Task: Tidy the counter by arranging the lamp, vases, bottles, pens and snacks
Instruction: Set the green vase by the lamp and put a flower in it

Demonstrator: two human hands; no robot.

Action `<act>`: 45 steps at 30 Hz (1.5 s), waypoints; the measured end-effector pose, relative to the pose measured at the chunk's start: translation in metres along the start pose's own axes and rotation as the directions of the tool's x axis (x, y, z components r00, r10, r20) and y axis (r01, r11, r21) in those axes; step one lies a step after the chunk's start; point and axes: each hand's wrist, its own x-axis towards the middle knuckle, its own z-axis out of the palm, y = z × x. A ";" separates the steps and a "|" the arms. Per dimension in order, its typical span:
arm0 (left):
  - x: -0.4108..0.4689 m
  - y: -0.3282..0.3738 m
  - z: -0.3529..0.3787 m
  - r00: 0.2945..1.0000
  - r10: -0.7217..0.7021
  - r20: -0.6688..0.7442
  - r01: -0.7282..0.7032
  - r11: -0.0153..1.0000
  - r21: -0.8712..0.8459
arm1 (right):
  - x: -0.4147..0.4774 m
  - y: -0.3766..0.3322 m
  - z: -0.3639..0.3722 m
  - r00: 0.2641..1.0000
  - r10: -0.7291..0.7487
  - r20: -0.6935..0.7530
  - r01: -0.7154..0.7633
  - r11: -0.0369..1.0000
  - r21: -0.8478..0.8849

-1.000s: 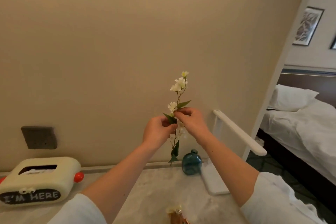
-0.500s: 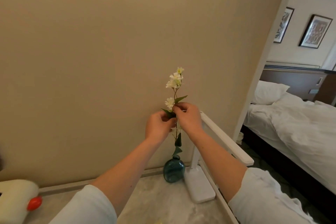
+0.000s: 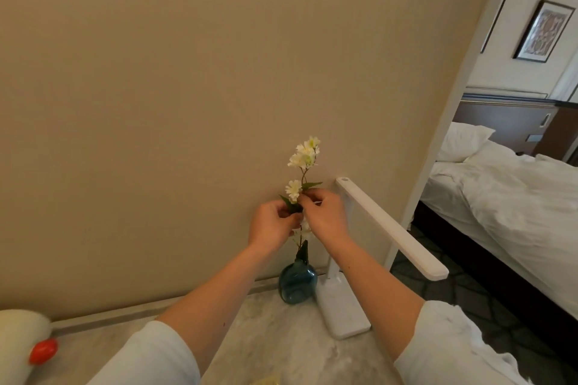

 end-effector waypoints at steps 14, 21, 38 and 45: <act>0.002 -0.035 0.009 0.997 -0.055 0.049 0.047 0.987 0.152 | -0.001 0.035 0.004 0.993 0.093 0.068 -0.088 0.993 -0.081; 0.002 -0.047 0.011 0.994 -0.086 0.065 0.070 0.973 0.220 | -0.003 0.046 0.005 0.980 0.186 0.068 -0.181 0.981 -0.075; -0.061 -0.030 -0.018 0.989 -0.149 -0.022 0.151 0.980 0.128 | -0.063 0.031 -0.027 0.985 0.172 -0.007 -0.172 0.984 -0.042; -0.134 -0.031 -0.037 0.981 -0.186 -0.058 0.188 0.982 0.031 | -0.136 0.036 -0.016 0.969 0.217 0.116 -0.227 0.971 0.080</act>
